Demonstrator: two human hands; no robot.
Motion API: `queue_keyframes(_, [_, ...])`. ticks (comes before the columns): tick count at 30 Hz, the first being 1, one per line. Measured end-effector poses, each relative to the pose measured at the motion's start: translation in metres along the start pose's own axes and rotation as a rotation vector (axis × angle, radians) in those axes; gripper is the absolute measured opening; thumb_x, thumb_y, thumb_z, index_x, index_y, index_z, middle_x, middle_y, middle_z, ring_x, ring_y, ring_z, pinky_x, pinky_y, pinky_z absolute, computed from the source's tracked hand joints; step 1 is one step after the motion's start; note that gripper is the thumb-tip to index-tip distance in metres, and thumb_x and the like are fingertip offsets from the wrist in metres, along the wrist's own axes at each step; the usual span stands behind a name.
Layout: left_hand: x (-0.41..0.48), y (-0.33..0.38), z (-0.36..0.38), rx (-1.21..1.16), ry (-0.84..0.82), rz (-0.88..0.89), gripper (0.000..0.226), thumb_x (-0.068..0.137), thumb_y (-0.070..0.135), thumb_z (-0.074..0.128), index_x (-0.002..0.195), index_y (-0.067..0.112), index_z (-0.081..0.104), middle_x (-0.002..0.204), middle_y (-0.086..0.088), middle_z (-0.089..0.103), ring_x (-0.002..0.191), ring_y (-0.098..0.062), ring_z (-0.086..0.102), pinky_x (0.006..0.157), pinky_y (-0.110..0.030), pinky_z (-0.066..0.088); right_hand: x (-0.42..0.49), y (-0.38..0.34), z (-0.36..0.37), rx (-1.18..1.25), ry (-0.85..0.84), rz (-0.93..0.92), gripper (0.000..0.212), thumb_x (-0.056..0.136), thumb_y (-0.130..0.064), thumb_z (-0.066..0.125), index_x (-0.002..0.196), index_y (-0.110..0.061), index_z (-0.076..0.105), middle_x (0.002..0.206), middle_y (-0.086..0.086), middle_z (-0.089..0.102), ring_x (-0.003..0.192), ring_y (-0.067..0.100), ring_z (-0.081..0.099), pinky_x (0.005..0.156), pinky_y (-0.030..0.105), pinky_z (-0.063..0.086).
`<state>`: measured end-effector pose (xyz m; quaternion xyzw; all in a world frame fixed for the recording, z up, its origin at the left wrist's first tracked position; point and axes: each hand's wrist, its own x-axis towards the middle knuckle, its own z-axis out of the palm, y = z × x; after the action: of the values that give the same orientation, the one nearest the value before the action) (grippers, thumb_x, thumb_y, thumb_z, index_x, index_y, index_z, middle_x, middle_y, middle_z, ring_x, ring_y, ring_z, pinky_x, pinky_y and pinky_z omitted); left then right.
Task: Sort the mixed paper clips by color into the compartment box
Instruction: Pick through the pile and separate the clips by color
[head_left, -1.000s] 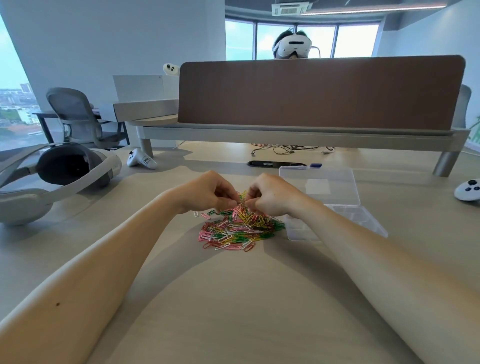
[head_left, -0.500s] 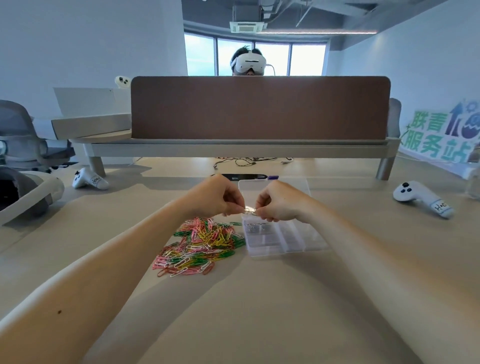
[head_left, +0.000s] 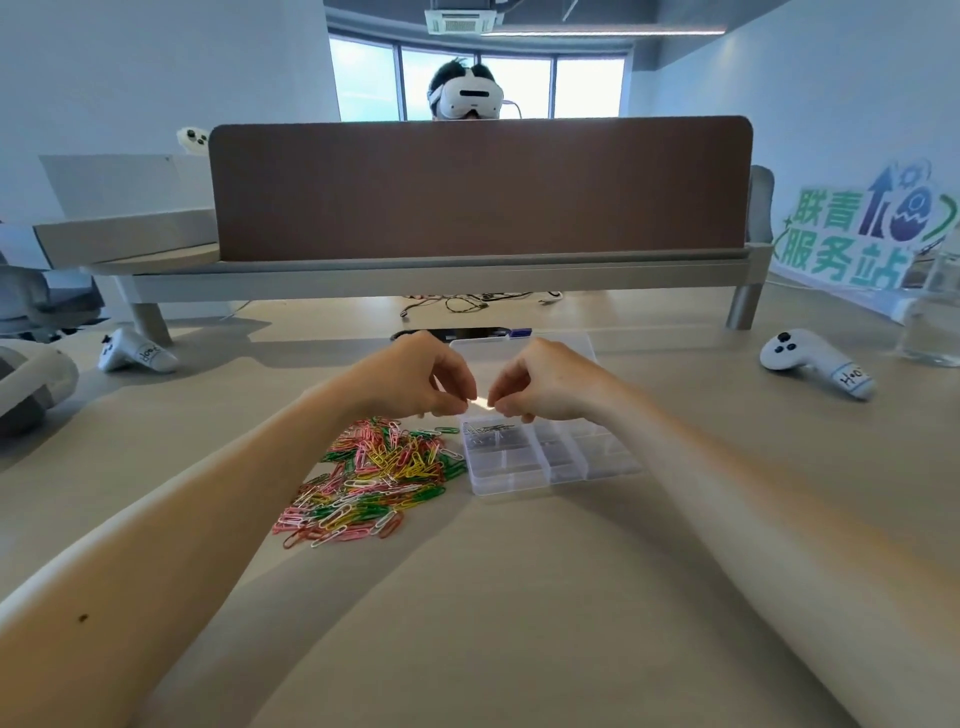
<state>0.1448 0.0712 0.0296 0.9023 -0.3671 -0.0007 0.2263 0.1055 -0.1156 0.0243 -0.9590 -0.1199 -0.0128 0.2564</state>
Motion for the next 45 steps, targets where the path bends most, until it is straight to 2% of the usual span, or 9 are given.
queue_keyframes(5, [-0.021, -0.007, -0.018, 0.036, -0.008, -0.049, 0.010, 0.083, 0.013, 0.072, 0.089, 0.021, 0.071, 0.083, 0.008, 0.069, 0.071, -0.004, 0.065, 0.066, -0.017, 0.055, -0.002, -0.020, 0.003, 0.012, -0.044, -0.063, 0.012, 0.088, -0.018, 0.067, 0.099, -0.017, 0.074, 0.081, -0.007, 0.069, 0.070, 0.009, 0.064, 0.067, 0.022, 0.053])
queue_keyframes(8, [-0.045, -0.015, -0.028, 0.057, -0.130, -0.128, 0.009, 0.082, 0.018, 0.073, 0.089, 0.022, 0.071, 0.082, 0.009, 0.071, 0.067, 0.001, 0.064, 0.064, -0.014, 0.053, -0.003, -0.041, 0.014, -0.010, -0.133, -0.130, 0.010, 0.087, -0.023, 0.071, 0.096, -0.020, 0.073, 0.082, -0.009, 0.069, 0.076, 0.009, 0.066, 0.064, 0.020, 0.051])
queue_keyframes(12, [-0.077, -0.026, -0.036, 0.143, -0.211, -0.244, 0.021, 0.076, 0.031, 0.078, 0.095, 0.023, 0.073, 0.083, 0.015, 0.070, 0.071, 0.001, 0.064, 0.065, -0.013, 0.051, -0.002, -0.067, 0.037, -0.098, -0.195, -0.193, 0.022, 0.084, -0.033, 0.073, 0.103, -0.021, 0.074, 0.098, -0.006, 0.068, 0.089, 0.010, 0.062, 0.076, 0.025, 0.053])
queue_keyframes(16, [-0.101, -0.037, -0.034, 0.156, -0.224, -0.329, 0.033, 0.073, 0.040, 0.080, 0.101, 0.026, 0.071, 0.091, 0.015, 0.068, 0.078, -0.006, 0.062, 0.064, -0.018, 0.050, 0.000, -0.086, 0.057, -0.181, -0.194, -0.257, 0.027, 0.083, -0.036, 0.074, 0.103, -0.019, 0.074, 0.095, -0.006, 0.066, 0.088, 0.010, 0.059, 0.071, 0.022, 0.046])
queue_keyframes(20, [-0.112, -0.046, -0.026, 0.108, -0.137, -0.332, 0.019, 0.077, 0.033, 0.078, 0.094, 0.026, 0.073, 0.088, 0.012, 0.068, 0.077, -0.004, 0.059, 0.074, -0.022, 0.050, 0.007, -0.090, 0.066, -0.208, -0.187, -0.265, 0.025, 0.083, -0.031, 0.075, 0.104, -0.017, 0.075, 0.099, -0.003, 0.069, 0.088, 0.012, 0.062, 0.072, 0.023, 0.047])
queue_keyframes(25, [-0.111, -0.050, -0.023, 0.109, -0.071, -0.313, 0.015, 0.079, 0.027, 0.076, 0.093, 0.023, 0.075, 0.083, 0.014, 0.069, 0.069, 0.004, 0.057, 0.069, -0.014, 0.044, 0.012, -0.088, 0.063, -0.197, -0.183, -0.312, 0.014, 0.084, -0.021, 0.074, 0.097, -0.018, 0.078, 0.087, -0.008, 0.064, 0.085, 0.010, 0.059, 0.071, 0.022, 0.045])
queue_keyframes(29, [-0.112, -0.056, -0.023, 0.065, -0.040, -0.307, 0.011, 0.080, 0.022, 0.076, 0.092, 0.022, 0.076, 0.083, 0.011, 0.072, 0.072, 0.000, 0.063, 0.074, -0.019, 0.050, 0.014, -0.082, 0.058, -0.114, -0.183, -0.297, 0.012, 0.083, -0.016, 0.073, 0.094, -0.018, 0.077, 0.084, -0.010, 0.065, 0.083, 0.008, 0.060, 0.075, 0.024, 0.051])
queue_keyframes(39, [-0.116, -0.058, -0.024, -0.025, 0.113, -0.311, 0.014, 0.082, 0.014, 0.073, 0.095, 0.019, 0.073, 0.085, 0.007, 0.073, 0.073, -0.004, 0.068, 0.080, -0.021, 0.056, 0.015, -0.080, 0.060, -0.041, -0.104, -0.302, 0.016, 0.089, -0.016, 0.067, 0.103, -0.017, 0.076, 0.092, -0.007, 0.066, 0.084, 0.007, 0.060, 0.069, 0.018, 0.047])
queue_keyframes(45, [-0.120, -0.059, -0.033, 0.044, 0.092, -0.314, 0.013, 0.079, 0.016, 0.077, 0.089, 0.022, 0.074, 0.084, 0.010, 0.072, 0.074, -0.002, 0.065, 0.080, -0.024, 0.055, 0.016, -0.079, 0.063, -0.048, -0.086, -0.301, 0.016, 0.090, -0.014, 0.067, 0.103, -0.015, 0.075, 0.100, -0.002, 0.069, 0.084, 0.008, 0.060, 0.064, 0.015, 0.045])
